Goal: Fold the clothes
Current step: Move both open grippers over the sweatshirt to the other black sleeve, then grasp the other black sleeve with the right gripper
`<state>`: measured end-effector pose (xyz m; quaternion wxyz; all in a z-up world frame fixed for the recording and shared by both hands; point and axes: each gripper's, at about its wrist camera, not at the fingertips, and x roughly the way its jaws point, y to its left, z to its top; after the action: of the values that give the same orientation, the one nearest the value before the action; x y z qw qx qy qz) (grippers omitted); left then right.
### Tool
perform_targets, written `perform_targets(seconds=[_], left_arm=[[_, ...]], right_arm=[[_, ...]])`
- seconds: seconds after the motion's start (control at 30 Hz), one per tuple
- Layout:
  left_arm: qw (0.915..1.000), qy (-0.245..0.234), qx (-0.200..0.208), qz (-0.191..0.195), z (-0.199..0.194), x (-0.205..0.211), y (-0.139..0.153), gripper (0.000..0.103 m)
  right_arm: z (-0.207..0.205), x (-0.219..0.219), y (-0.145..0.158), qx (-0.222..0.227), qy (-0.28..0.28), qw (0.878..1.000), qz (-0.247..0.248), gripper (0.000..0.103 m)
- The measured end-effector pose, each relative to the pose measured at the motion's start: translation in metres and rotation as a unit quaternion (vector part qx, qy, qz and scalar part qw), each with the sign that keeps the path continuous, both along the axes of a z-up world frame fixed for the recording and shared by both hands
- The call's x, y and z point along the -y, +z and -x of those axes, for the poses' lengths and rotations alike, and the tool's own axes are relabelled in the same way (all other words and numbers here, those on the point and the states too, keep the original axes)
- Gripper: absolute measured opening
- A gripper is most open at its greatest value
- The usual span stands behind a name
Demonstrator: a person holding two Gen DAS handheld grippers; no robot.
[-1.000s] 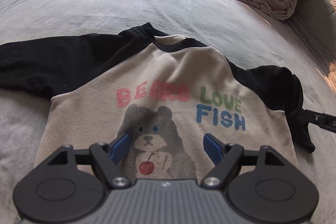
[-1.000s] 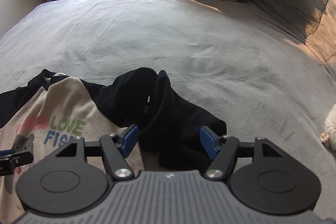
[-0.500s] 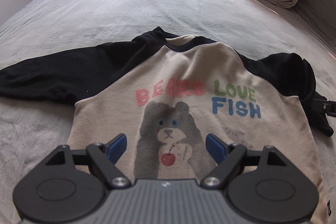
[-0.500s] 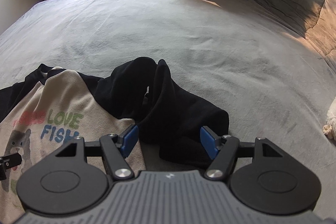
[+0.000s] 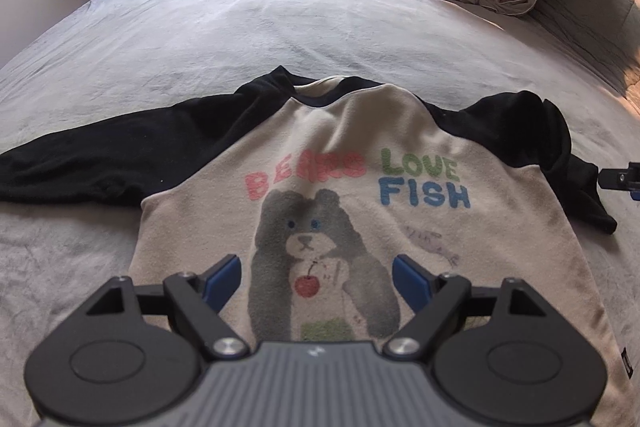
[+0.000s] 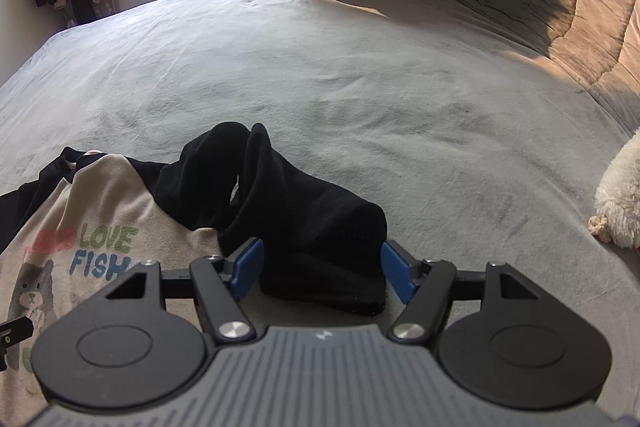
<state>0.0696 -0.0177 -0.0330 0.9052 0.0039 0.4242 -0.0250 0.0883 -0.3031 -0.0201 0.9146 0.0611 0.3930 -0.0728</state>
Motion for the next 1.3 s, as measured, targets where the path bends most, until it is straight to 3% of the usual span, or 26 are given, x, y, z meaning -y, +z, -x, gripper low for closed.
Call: perform_targets(seconds=[0.27, 0.4, 0.5, 0.73, 0.9, 1.03, 1.1, 1.17, 1.23, 1.3], left_arm=[[0.9995, 0.000, 0.025, -0.019, 0.010, 0.008, 0.009, 0.085], [0.9978, -0.046, 0.046, 0.011, 0.014, 0.016, 0.012, 0.084], [0.9937, -0.088, 0.063, 0.029, 0.012, 0.031, 0.010, 0.083], [0.9895, -0.122, 0.063, 0.045, -0.013, 0.062, 0.003, 0.073], [0.9882, -0.125, 0.051, 0.072, -0.035, 0.080, 0.002, 0.071], [0.9863, -0.136, 0.042, 0.083, -0.048, 0.100, 0.005, 0.071], [0.9861, -0.138, 0.041, 0.083, -0.052, 0.108, 0.008, 0.071], [0.9850, -0.145, 0.044, 0.084, -0.055, 0.114, 0.012, 0.071], [0.9833, -0.153, 0.046, 0.086, -0.058, 0.119, 0.016, 0.071], [0.9811, -0.164, 0.043, 0.092, -0.063, 0.124, 0.017, 0.057]], right_arm=[[0.007, 0.015, 0.001, -0.002, -0.012, 1.000, -0.006, 0.069], [0.006, 0.024, 0.002, 0.002, -0.010, 1.000, -0.008, 0.069], [0.004, 0.042, 0.003, 0.008, -0.025, 0.999, -0.035, 0.069], [-0.009, 0.081, -0.014, -0.006, -0.061, 0.991, -0.118, 0.068], [-0.019, 0.085, -0.040, -0.053, -0.036, 0.985, -0.158, 0.054], [-0.020, 0.074, -0.047, -0.043, -0.005, 0.988, -0.151, 0.045], [-0.021, 0.072, -0.049, -0.041, 0.013, 0.986, -0.164, 0.021], [-0.021, 0.073, -0.047, -0.035, 0.015, 0.987, -0.159, 0.009], [-0.020, 0.078, -0.040, -0.018, 0.006, 0.988, -0.153, 0.009], [-0.018, 0.085, -0.028, 0.012, -0.010, 0.990, -0.142, 0.008]])
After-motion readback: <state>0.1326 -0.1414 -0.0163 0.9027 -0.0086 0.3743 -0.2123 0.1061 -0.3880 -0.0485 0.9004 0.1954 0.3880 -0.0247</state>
